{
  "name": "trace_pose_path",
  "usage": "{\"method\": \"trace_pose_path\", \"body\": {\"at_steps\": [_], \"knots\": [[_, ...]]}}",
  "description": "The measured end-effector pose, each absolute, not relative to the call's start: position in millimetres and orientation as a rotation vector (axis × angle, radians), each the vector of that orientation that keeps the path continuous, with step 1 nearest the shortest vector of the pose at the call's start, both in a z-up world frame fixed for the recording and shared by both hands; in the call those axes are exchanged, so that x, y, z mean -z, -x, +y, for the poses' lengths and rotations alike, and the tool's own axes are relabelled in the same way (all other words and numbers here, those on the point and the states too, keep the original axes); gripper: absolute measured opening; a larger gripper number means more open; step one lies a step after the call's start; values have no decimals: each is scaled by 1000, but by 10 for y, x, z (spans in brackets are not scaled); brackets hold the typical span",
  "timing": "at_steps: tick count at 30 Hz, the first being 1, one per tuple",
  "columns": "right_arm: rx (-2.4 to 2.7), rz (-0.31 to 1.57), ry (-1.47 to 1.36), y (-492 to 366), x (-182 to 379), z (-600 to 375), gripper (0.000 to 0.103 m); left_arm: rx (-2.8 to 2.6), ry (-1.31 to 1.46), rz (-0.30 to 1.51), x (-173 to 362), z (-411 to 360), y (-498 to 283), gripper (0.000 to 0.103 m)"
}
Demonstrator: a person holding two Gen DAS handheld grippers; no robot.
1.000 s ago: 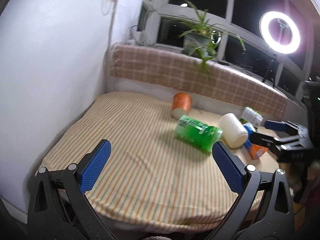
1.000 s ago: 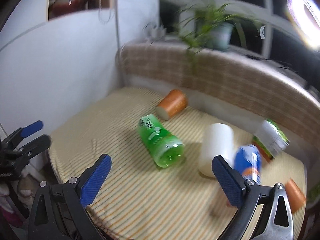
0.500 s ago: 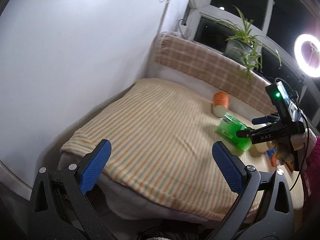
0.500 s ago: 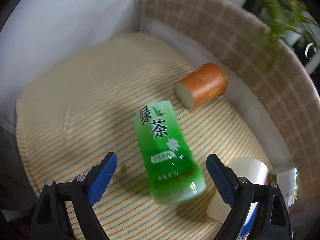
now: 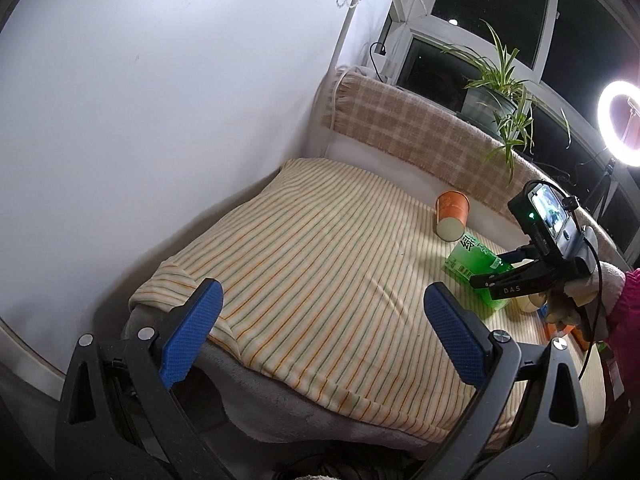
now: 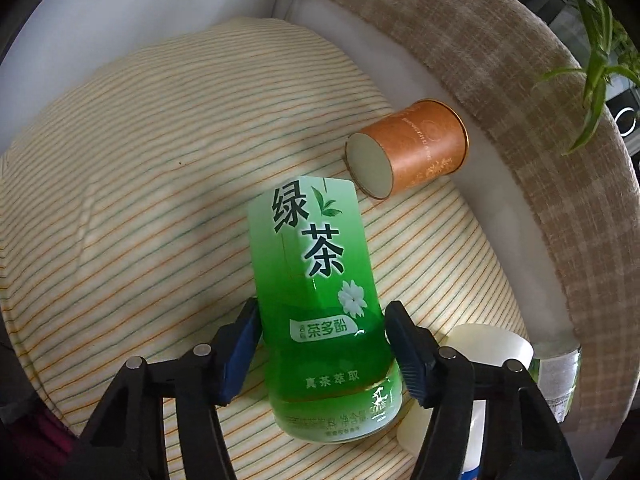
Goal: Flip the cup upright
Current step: 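Lift the green tea bottle with the right gripper and carry it toward the left gripper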
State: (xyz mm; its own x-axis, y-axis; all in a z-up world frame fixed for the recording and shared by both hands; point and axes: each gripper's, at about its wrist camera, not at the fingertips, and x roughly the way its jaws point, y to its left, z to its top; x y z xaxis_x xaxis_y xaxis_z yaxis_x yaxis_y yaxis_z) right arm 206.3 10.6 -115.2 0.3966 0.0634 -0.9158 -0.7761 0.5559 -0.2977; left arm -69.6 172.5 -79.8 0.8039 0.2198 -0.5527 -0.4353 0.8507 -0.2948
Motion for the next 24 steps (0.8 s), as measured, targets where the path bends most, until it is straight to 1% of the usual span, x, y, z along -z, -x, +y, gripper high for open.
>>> {"method": "trace_pose_path", "body": {"at_steps": [8,10,17,24], "knots": [[-641,998,710,-1917,981,-54,62,-338,405,525,749,1631,682,101],[-651,987,662,-1840,895,-115,62,-331,394,525,731,1581,665,99],[-683,979,326,-1524,591,-619,62,-277,371,530,687,1389,573,97],[-635,1026,-52,-1168,619,-1286,62,-187,335,551,682,1126,429,97]]}}
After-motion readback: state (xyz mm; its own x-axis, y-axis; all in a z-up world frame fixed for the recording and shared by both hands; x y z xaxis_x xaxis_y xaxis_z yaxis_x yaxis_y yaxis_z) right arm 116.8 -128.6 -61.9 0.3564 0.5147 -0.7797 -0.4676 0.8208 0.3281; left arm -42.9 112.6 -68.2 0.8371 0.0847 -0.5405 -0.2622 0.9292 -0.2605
